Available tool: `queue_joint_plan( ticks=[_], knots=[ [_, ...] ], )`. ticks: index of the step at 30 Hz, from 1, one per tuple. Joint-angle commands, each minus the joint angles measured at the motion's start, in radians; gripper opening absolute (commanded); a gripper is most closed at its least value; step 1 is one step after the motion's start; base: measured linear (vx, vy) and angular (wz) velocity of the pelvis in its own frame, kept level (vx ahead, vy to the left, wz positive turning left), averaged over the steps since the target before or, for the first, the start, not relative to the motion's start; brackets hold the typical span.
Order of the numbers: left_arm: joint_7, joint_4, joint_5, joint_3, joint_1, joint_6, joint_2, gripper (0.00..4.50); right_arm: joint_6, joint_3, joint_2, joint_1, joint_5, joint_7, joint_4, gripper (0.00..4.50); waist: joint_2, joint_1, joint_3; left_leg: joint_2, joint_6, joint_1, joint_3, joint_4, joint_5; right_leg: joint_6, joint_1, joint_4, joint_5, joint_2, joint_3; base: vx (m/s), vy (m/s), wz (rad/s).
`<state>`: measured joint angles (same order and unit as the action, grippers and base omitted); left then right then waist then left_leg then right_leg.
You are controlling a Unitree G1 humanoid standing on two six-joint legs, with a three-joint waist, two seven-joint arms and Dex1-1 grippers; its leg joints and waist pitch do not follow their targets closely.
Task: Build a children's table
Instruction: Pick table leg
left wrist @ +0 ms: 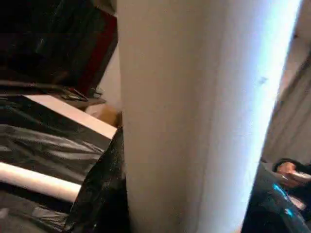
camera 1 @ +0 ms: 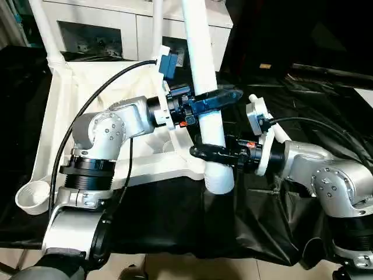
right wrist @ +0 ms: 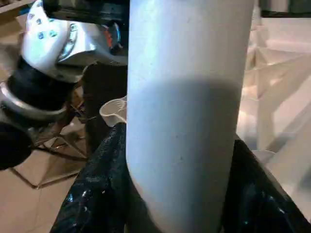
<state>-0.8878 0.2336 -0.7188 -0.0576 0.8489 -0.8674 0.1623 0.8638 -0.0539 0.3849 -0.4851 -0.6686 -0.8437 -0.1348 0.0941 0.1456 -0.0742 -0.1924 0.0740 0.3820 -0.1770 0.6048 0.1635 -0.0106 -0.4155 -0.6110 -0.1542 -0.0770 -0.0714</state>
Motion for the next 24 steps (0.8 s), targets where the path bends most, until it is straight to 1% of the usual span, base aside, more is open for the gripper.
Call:
queue_joint_plan(
  ticks=[1,2,3,5,6,9,11,12,14,17,18,19,20,21,22,23,24],
  knots=[
    [0.101,0.017,0.062,0.001,0.045,0.054,-0.021,1.84,0.004,0.001,0.006,0.003,0.044,0.051,0.028,1.86,-0.006,-0.001,0.085,-0.033,0.042,-0.017,0.011,-0.071,0.190,-0.107,0.056,0.072,-0.302,-0.068,0.041,0.000,0.000,0.00],
    [0.151,0.033,0.090,-0.004,0.053,0.074,-0.028,1.84,0.002,0.003,0.003,0.002,0.044,0.056,0.031,1.86,-0.005,-0.001,0.085,-0.034,0.041,-0.017,0.011,-0.071,0.185,-0.109,0.057,0.071,-0.295,-0.068,0.042,0.000,0.000,0.00],
    [0.195,0.056,0.108,-0.022,0.065,0.100,-0.036,1.84,0.000,0.005,-0.001,0.001,0.043,0.059,0.034,1.86,-0.003,0.000,0.085,-0.032,0.040,-0.015,0.011,-0.070,0.183,-0.102,0.057,0.072,-0.295,-0.068,0.041,0.000,0.000,0.00],
    [0.203,0.072,0.105,-0.035,0.075,0.107,-0.036,1.84,-0.001,0.006,-0.003,0.000,0.043,0.062,0.037,1.85,0.000,0.000,0.085,-0.030,0.039,-0.013,0.011,-0.069,0.175,-0.095,0.059,0.072,-0.300,-0.068,0.041,0.000,0.000,0.00],
    [0.200,0.083,0.098,-0.044,0.082,0.102,-0.030,1.84,-0.002,0.007,-0.003,0.000,0.044,0.062,0.039,1.85,-0.001,0.001,0.085,-0.029,0.036,-0.014,0.010,-0.069,0.173,-0.094,0.058,0.073,-0.306,-0.069,0.041,0.000,0.000,0.00],
    [0.208,0.126,0.083,-0.076,0.110,0.099,-0.014,1.84,-0.006,0.007,-0.003,-0.002,0.043,0.064,0.045,1.85,-0.004,-0.002,0.086,-0.030,0.032,-0.013,0.011,-0.068,0.162,-0.103,0.059,0.069,-0.279,-0.066,0.040,0.000,0.000,0.00],
    [0.204,0.134,0.083,-0.079,0.115,0.100,-0.009,1.84,-0.007,0.008,-0.002,-0.002,0.043,0.064,0.046,1.85,-0.004,-0.002,0.085,-0.030,0.031,-0.015,0.011,-0.069,0.164,-0.113,0.059,0.068,-0.270,-0.066,0.040,0.000,0.000,0.00],
    [0.185,0.142,0.080,-0.081,0.123,0.090,0.001,1.84,-0.009,0.009,-0.001,-0.002,0.043,0.066,0.047,1.85,-0.006,-0.002,0.085,-0.031,0.029,-0.016,0.011,-0.068,0.168,-0.119,0.058,0.067,-0.266,-0.067,0.040,0.000,0.000,0.00],
    [0.180,0.143,0.078,-0.081,0.124,0.087,0.003,1.80,-0.009,0.009,-0.001,-0.002,0.043,0.066,0.048,1.85,-0.006,-0.002,0.086,-0.031,0.029,-0.016,0.011,-0.069,0.170,-0.127,0.059,0.067,-0.256,-0.067,0.040,0.000,0.000,0.00],
    [0.138,0.145,0.052,-0.077,0.144,0.053,0.016,1.80,-0.011,0.012,-0.002,-0.001,0.049,0.069,0.048,1.85,-0.007,-0.001,0.086,-0.031,0.030,-0.018,0.010,-0.068,0.172,-0.136,0.059,0.065,-0.247,-0.067,0.040,0.000,0.000,0.00],
    [0.139,0.149,0.035,-0.088,0.154,0.039,0.015,2.35,-0.013,0.011,-0.002,0.000,0.051,0.071,0.048,1.85,-0.008,0.000,0.086,-0.031,0.032,-0.018,0.010,-0.068,0.171,-0.138,0.059,0.064,-0.246,-0.067,0.041,0.000,0.000,0.00],
    [0.143,0.151,0.032,-0.091,0.157,0.038,0.014,2.35,-0.013,0.011,-0.002,0.000,0.052,0.071,0.048,1.85,-0.010,0.000,0.085,-0.031,0.034,-0.018,0.010,-0.069,0.180,-0.136,0.058,0.066,-0.255,-0.067,0.040,0.000,0.000,0.00],
    [0.151,0.154,0.037,-0.092,0.161,0.049,0.013,2.48,-0.014,0.010,-0.002,0.001,0.053,0.072,0.048,1.85,-0.009,0.000,0.085,-0.031,0.036,-0.017,0.011,-0.069,0.183,-0.136,0.059,0.067,-0.257,-0.068,0.040,0.000,0.000,0.00],
    [0.154,0.155,0.043,-0.090,0.163,0.059,0.013,2.51,-0.015,0.010,-0.002,0.001,0.054,0.072,0.048,1.85,-0.011,-0.001,0.084,-0.032,0.039,-0.016,0.012,-0.070,0.190,-0.134,0.061,0.068,-0.264,-0.067,0.039,0.000,0.000,0.00],
    [0.168,0.161,0.064,-0.084,0.170,0.093,0.013,2.58,-0.017,0.009,-0.001,0.002,0.055,0.073,0.050,1.85,-0.010,-0.002,0.084,-0.031,0.040,-0.017,0.014,-0.072,0.198,-0.124,0.061,0.070,-0.273,-0.067,0.039,0.000,0.000,0.00],
    [0.170,0.162,0.066,-0.084,0.171,0.098,0.013,2.58,-0.017,0.009,-0.001,0.002,0.055,0.073,0.050,1.85,-0.009,-0.003,0.083,-0.031,0.040,-0.016,0.014,-0.072,0.202,-0.115,0.061,0.072,-0.283,-0.067,0.039,0.000,0.000,0.00],
    [0.191,0.180,0.090,-0.084,0.181,0.149,0.011,2.82,-0.021,0.005,-0.001,0.002,0.059,0.074,0.052,1.85,-0.008,-0.003,0.083,-0.031,0.042,-0.018,0.014,-0.072,0.208,-0.108,0.060,0.075,-0.298,-0.069,0.039,0.000,0.000,0.00]
  ],
)
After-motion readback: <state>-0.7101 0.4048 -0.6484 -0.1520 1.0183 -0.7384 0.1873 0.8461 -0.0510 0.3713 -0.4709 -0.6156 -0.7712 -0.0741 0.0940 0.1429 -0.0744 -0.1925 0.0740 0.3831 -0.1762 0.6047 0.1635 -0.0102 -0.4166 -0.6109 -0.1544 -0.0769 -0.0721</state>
